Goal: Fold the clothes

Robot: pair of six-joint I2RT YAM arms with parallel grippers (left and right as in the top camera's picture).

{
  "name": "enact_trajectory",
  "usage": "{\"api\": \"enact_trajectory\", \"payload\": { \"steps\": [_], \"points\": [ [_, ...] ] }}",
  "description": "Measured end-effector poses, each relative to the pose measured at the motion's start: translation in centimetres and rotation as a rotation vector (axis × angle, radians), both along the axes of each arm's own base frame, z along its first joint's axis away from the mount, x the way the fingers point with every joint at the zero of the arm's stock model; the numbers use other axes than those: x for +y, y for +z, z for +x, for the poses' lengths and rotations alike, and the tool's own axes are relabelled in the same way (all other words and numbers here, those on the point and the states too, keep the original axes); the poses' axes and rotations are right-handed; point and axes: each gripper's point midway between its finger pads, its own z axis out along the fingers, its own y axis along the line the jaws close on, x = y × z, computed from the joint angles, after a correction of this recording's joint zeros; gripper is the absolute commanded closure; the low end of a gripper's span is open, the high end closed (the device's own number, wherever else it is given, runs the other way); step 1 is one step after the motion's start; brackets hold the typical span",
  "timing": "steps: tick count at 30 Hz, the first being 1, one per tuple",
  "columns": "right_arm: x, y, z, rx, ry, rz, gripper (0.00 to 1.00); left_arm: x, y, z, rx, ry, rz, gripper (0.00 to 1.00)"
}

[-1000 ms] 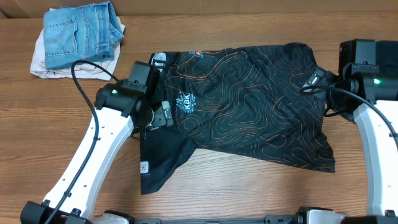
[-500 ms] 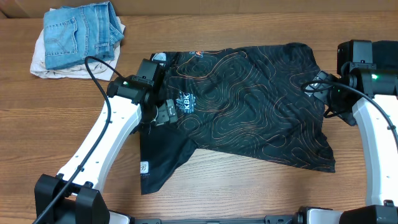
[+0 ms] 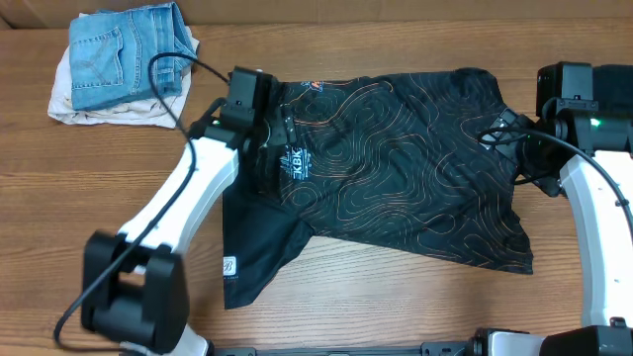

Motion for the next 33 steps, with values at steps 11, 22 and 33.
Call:
{"api": "enact_trajectory", "payload": {
  "steps": [11, 22, 33],
  "points": [
    [0.1, -2.3, -0.5, 0.036, 0.005, 0.007, 0.00, 3.0, -5.2, 6.4, -0.095, 0.063, -0.001, 0.19],
    [1.0, -1.8, 1.2, -0.039, 0.024, 0.055, 0.00, 4.9, -7.1, 7.4, -0.086, 0.097, -0.016, 0.21],
    [1.0, -1.9, 1.4, -0.042, 0.024, 0.056, 0.00, 3.8, -7.8, 7.9, -0.093, 0.058, -0.068, 0.27]
  ]
}}
